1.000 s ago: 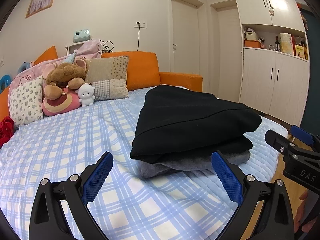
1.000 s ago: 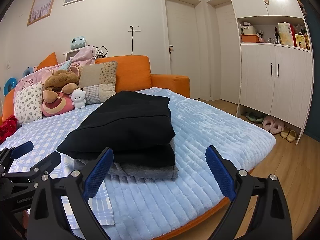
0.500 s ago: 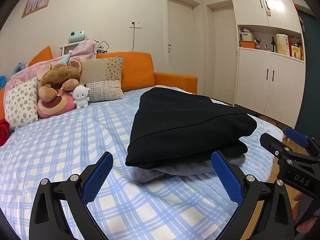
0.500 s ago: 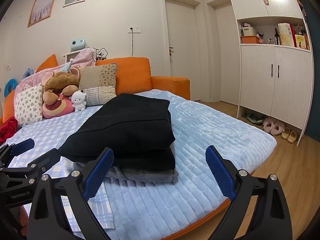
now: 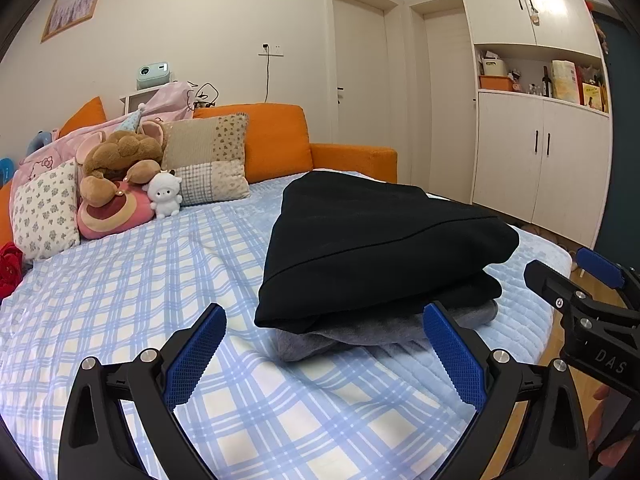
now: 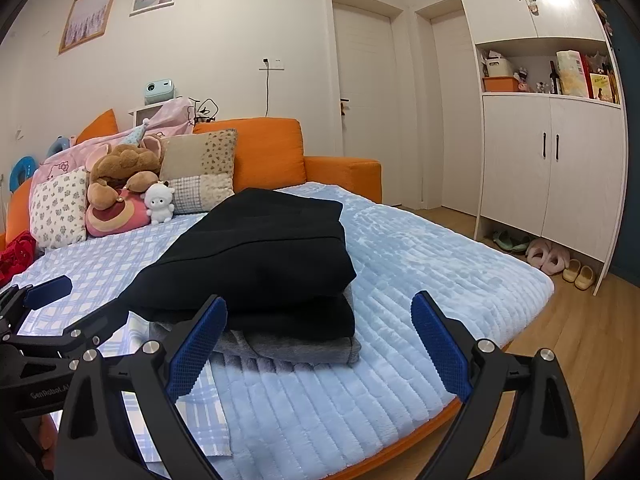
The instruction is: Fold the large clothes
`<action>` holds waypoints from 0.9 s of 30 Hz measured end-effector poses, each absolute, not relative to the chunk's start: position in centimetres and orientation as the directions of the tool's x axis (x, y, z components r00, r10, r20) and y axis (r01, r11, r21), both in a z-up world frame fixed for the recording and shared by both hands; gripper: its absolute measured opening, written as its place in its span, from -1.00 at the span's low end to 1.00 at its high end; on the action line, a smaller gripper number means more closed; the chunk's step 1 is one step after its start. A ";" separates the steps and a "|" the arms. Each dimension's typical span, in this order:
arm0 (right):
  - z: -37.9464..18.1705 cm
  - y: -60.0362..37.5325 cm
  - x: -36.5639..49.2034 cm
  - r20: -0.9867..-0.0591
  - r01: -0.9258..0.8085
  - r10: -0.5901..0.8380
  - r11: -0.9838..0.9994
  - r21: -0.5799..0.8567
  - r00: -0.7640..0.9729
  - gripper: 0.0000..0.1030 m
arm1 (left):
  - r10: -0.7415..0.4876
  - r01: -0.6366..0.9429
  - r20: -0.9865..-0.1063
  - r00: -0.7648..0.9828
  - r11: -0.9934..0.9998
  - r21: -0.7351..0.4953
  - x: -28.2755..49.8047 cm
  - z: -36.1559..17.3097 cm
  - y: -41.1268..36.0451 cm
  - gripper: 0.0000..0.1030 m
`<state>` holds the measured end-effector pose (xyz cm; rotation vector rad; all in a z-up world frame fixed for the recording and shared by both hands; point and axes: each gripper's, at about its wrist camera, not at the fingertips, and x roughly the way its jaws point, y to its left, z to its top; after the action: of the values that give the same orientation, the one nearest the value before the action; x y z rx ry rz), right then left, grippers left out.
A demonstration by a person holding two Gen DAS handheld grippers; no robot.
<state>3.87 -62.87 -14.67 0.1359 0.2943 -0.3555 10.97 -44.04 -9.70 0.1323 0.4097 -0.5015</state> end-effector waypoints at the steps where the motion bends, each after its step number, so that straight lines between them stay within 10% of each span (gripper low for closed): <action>1: -14.7 -62.9 3.8 -0.306 0.361 -0.321 0.929 0.084 0.896 0.80 | -0.442 0.494 -0.412 0.797 0.869 0.023 11.0 -9.7 -44.0 0.93; 27: -15.2 -62.5 3.6 -0.299 0.364 -0.325 0.928 0.082 0.897 0.80 | -0.441 0.495 -0.417 0.795 0.869 0.024 10.9 -9.8 -43.7 0.93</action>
<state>3.64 -62.52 -15.23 0.1370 0.2857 -0.3578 10.86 -43.65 -9.81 0.1343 0.4139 -0.5043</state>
